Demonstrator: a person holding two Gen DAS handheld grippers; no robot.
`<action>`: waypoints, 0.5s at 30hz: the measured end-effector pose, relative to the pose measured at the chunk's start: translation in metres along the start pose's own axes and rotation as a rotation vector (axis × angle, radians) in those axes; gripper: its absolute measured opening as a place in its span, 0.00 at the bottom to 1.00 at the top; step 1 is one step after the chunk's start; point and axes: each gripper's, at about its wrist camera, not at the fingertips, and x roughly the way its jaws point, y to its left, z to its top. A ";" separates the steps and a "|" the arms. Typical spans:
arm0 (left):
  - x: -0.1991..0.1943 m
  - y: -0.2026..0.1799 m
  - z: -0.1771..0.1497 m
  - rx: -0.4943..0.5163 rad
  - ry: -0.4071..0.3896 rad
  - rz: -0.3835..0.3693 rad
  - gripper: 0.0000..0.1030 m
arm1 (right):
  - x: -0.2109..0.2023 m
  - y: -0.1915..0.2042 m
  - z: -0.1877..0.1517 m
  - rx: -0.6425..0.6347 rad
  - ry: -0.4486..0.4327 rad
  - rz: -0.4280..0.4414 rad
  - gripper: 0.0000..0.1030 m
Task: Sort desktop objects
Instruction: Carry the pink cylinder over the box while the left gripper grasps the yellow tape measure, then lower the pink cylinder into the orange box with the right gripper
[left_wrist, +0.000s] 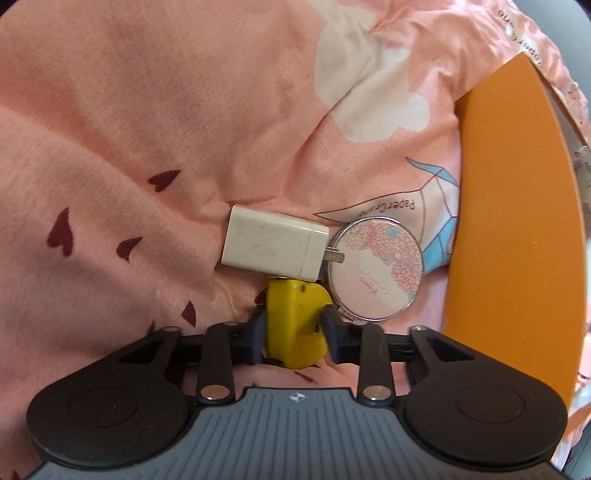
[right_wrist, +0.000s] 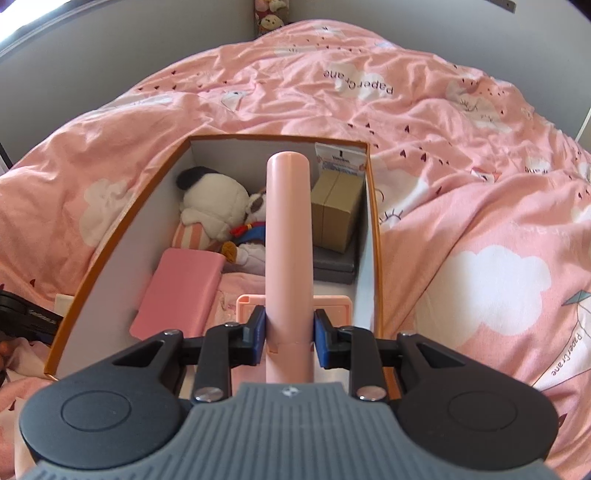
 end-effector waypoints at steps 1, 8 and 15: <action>-0.003 0.004 -0.002 -0.001 -0.005 -0.012 0.30 | 0.003 0.000 0.001 -0.001 0.011 -0.006 0.28; -0.018 0.006 -0.011 -0.017 -0.038 -0.070 0.24 | 0.028 0.005 0.007 -0.009 0.088 -0.059 0.28; -0.038 0.016 -0.018 -0.009 -0.061 -0.133 0.23 | 0.044 0.017 0.017 -0.082 0.173 -0.117 0.28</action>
